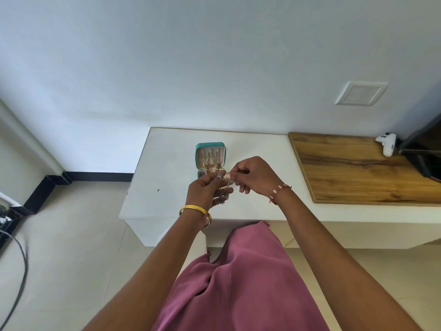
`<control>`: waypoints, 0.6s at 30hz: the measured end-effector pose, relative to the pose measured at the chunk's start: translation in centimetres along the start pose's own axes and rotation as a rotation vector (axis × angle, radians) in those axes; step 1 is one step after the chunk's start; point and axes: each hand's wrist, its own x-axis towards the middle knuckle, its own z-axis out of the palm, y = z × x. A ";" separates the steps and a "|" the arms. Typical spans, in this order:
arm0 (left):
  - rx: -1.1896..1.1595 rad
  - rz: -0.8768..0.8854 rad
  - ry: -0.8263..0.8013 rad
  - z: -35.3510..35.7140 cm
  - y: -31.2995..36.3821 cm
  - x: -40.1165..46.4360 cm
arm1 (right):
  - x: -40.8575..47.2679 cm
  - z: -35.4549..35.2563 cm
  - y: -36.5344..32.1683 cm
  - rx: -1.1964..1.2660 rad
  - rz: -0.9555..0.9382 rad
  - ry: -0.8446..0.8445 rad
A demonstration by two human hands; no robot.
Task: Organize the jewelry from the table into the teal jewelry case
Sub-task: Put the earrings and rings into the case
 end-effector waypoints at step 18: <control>0.318 0.202 -0.053 0.1 0.6 -0.6 | -0.6 0.7 -2.4 -0.246 -0.066 0.087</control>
